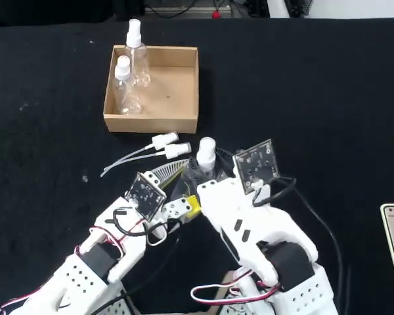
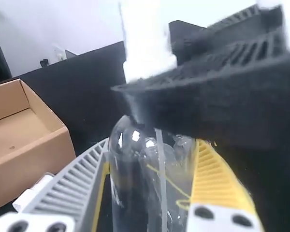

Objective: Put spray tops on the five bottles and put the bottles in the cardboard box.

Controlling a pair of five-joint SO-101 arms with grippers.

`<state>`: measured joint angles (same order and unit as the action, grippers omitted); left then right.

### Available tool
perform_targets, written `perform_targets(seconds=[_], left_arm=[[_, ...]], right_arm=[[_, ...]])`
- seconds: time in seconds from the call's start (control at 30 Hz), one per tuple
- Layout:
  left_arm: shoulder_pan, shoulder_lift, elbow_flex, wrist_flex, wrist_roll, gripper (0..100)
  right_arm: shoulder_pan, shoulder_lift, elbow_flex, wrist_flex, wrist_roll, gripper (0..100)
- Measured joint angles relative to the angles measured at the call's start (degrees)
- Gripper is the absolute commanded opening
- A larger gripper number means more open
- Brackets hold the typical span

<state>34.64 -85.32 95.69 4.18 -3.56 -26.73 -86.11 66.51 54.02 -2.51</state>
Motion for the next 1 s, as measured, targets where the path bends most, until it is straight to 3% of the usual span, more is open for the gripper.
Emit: perform_targets(seconds=[0.2, 0.37, 1.0], left_arm=[[0.0, 0.0, 0.0, 0.0, 0.0, 22], [-0.8, 0.0, 0.0, 0.0, 0.0, 22], [-2.7, 0.0, 0.0, 0.0, 0.0, 22]], right_arm=[[0.0, 0.3, -1.6, 0.8, 0.0, 13.3], [0.0, 0.5, -2.0, 0.9, 0.0, 26.1], [-0.7, 0.5, -8.9, 2.7, 0.0, 26.5]])
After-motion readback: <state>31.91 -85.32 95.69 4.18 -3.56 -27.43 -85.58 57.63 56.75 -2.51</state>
